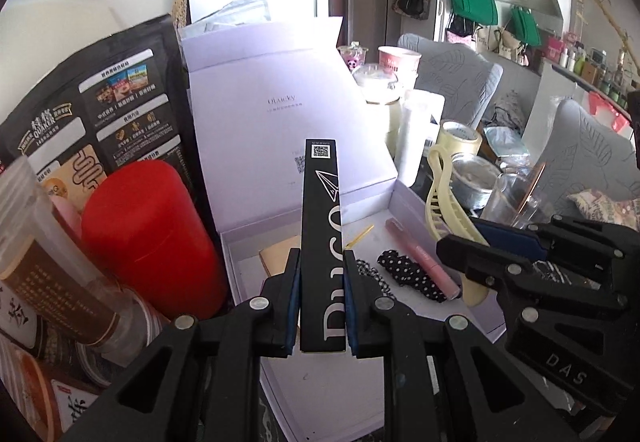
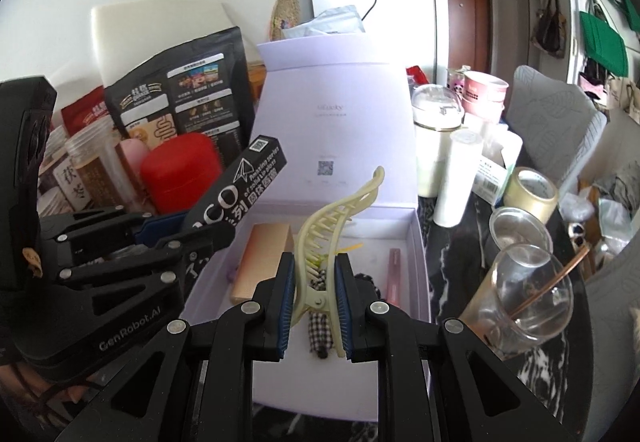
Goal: Organize rigid objects
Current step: 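Lower the claw clip into the white box and open the right gripper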
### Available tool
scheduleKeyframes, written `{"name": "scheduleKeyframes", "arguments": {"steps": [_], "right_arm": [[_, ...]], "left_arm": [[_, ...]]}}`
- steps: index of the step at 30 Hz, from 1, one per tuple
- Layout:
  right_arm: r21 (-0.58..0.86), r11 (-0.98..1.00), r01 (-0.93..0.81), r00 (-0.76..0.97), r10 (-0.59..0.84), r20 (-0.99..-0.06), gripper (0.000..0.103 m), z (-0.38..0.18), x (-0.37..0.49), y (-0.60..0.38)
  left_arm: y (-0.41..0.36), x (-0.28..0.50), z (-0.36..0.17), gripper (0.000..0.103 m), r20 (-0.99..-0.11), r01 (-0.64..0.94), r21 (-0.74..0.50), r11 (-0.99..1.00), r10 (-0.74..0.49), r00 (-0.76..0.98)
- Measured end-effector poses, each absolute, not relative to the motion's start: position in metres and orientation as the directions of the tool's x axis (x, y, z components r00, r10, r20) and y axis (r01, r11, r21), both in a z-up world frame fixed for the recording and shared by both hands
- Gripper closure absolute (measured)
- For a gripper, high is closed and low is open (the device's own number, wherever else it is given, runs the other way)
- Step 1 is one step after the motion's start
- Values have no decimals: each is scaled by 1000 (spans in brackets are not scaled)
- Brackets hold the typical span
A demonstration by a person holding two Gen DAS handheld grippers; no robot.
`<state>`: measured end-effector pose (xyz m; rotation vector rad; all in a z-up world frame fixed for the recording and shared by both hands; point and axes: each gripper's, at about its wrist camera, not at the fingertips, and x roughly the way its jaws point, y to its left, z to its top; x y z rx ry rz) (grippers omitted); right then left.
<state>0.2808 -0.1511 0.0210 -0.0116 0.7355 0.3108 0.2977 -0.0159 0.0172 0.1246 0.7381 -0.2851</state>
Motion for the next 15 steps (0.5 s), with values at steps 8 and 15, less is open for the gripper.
{"name": "scheduleKeyframes", "arguments": {"steps": [8, 15], "right_arm": [[94, 962, -255, 664, 245, -707, 84, 0, 294, -153], [62, 977, -202, 671, 184, -718, 58, 0, 294, -159]], "left_arm": [[-17, 315, -7, 85, -729, 288, -3, 958, -199, 655], [-14, 329, -21, 85, -793, 201, 28, 979, -101, 601]]}}
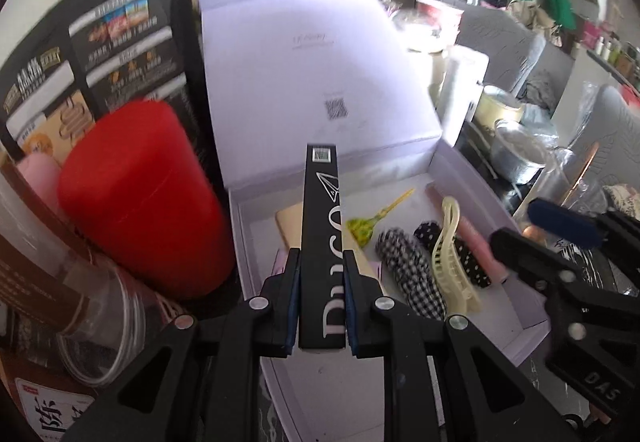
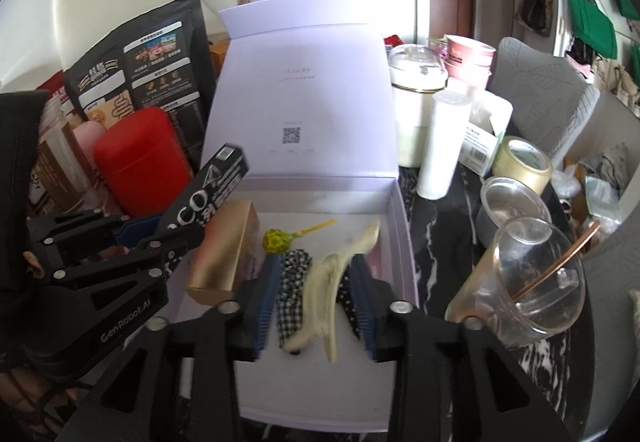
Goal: Organize rigid objects
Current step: 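Lower the claw clip into the white box and open the right gripper, then lower the Duco box into the white box and open the left gripper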
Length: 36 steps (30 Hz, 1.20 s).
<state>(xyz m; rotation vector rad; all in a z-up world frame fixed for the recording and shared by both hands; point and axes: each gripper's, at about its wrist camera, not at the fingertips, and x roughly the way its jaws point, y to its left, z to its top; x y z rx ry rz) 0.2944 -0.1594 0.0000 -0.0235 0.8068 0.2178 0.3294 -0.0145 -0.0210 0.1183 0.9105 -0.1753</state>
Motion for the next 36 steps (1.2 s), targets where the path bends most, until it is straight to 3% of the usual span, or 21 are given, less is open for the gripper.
{"name": "scheduleKeyframes", "arguments": {"steps": [18, 36], "right_arm": [[21, 986, -165, 675, 129, -726, 58, 11, 279, -168], [-9, 985, -173, 706, 118, -699, 58, 38, 254, -169]], "left_arm": [[-11, 322, -15, 84, -805, 177, 20, 984, -90, 586], [-9, 299, 30, 84, -754, 179, 26, 984, -98, 649]]}}
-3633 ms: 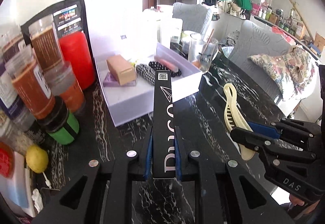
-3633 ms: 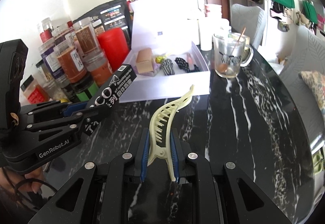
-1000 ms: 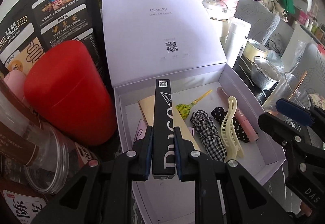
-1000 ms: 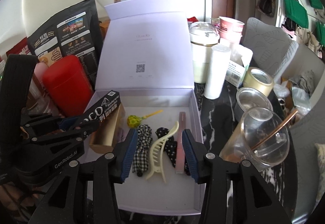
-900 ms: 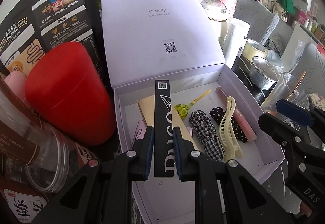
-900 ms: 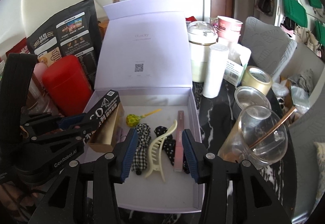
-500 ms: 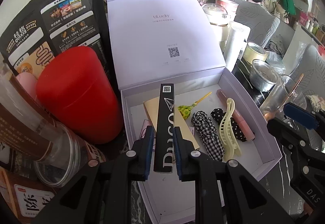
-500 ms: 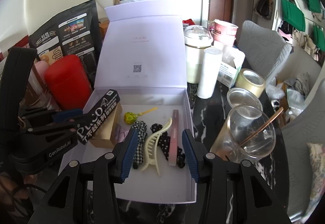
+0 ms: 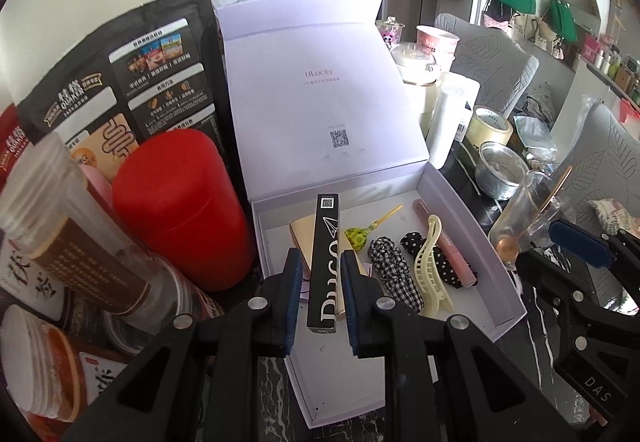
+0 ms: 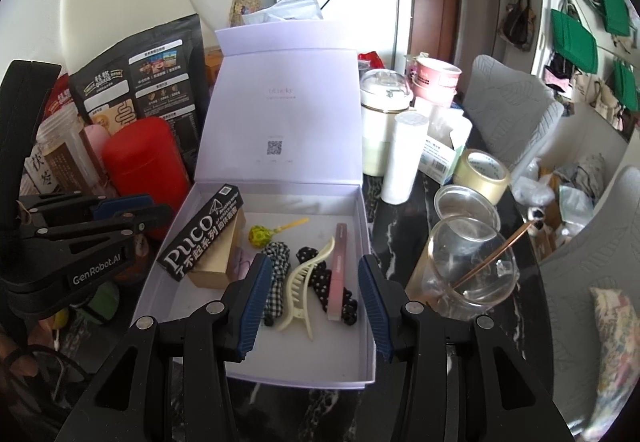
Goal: Organize rigid objects
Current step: 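Lower the Duco box into the white box and open the left gripper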
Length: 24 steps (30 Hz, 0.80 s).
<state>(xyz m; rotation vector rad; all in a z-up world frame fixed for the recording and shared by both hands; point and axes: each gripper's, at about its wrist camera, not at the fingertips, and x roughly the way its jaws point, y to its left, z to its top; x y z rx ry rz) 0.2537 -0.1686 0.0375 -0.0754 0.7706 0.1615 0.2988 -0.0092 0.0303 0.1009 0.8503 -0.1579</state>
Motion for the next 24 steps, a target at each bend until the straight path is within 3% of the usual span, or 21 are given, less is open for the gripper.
{"name": "scheduleKeyframes", "arguments": {"steps": [24], "right_arm": [[-40, 979, -199, 799, 139, -585, 54, 92, 158, -155]], "left_arm": [[7, 206, 86, 84, -667, 169, 25, 985, -110, 737]]}}
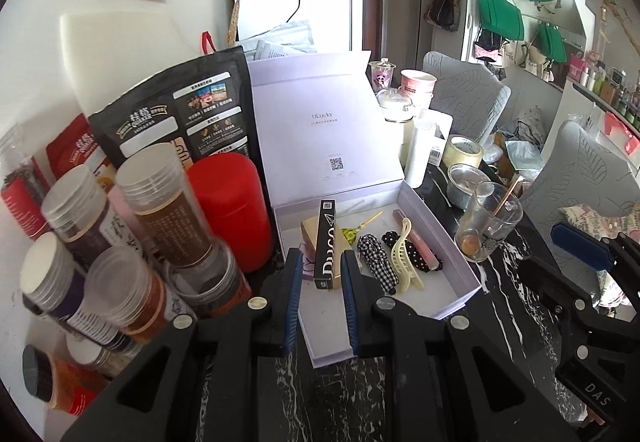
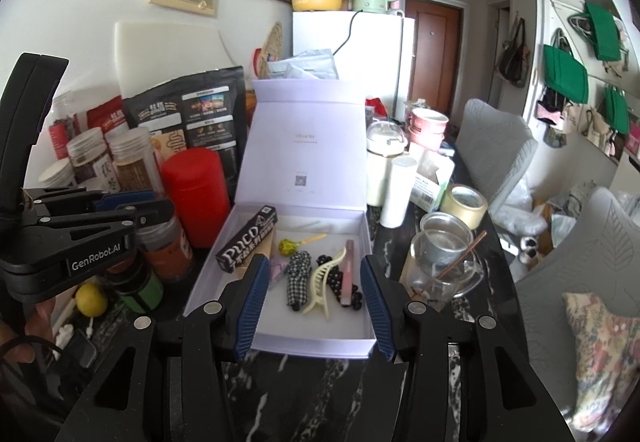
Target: Organize rigid objects
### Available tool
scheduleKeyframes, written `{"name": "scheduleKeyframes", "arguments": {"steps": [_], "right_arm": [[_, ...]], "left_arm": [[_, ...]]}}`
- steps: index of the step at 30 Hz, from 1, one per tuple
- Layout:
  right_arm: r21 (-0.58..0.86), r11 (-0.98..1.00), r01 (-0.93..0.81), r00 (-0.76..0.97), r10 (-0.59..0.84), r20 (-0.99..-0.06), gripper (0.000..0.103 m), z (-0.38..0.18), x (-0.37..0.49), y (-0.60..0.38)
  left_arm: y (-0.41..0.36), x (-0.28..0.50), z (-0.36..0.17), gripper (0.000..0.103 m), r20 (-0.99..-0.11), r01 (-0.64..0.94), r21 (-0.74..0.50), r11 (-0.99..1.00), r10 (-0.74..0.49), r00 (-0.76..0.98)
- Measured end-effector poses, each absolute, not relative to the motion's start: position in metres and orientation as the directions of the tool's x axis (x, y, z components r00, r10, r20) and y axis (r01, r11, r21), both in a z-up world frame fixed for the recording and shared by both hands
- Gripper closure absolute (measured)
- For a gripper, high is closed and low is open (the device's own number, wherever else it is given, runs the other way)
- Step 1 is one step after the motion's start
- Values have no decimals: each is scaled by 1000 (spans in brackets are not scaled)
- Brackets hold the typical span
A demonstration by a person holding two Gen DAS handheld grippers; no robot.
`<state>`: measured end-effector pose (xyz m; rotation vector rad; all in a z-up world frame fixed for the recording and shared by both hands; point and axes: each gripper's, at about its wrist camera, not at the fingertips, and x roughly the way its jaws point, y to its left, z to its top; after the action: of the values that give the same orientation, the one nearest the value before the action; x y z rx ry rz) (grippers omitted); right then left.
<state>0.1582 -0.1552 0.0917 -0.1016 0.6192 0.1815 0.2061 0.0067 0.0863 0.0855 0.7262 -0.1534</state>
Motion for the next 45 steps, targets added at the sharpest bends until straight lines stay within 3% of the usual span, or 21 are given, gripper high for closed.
{"name": "scheduleKeyframes", "arguments": {"steps": [14, 15, 16, 17, 18, 45], "right_arm": [[-32, 980, -198, 823, 148, -548, 46, 89, 78, -158], [-30, 981, -194, 823, 146, -548, 45, 86, 74, -160], [-27, 982, -187, 824, 142, -549, 45, 84, 69, -161], [-24, 983, -183, 824, 140, -549, 43, 81, 65, -162], [-21, 984, -178, 824, 137, -550, 42, 78, 61, -163], [-18, 992, -122, 814, 89, -575, 42, 49, 45, -164]], "left_arm": [[5, 121, 84, 84, -617, 196, 28, 980, -137, 775], [4, 116, 81, 80, -614, 195, 35, 980, -133, 778], [3, 112, 79, 71, -611, 193, 43, 980, -127, 781], [2, 107, 75, 27, -608, 191, 60, 980, -116, 786], [1, 104, 72, 2, -602, 188, 74, 979, -107, 791], [6, 92, 44, 0, -639, 190, 44, 981, -119, 760]]}}
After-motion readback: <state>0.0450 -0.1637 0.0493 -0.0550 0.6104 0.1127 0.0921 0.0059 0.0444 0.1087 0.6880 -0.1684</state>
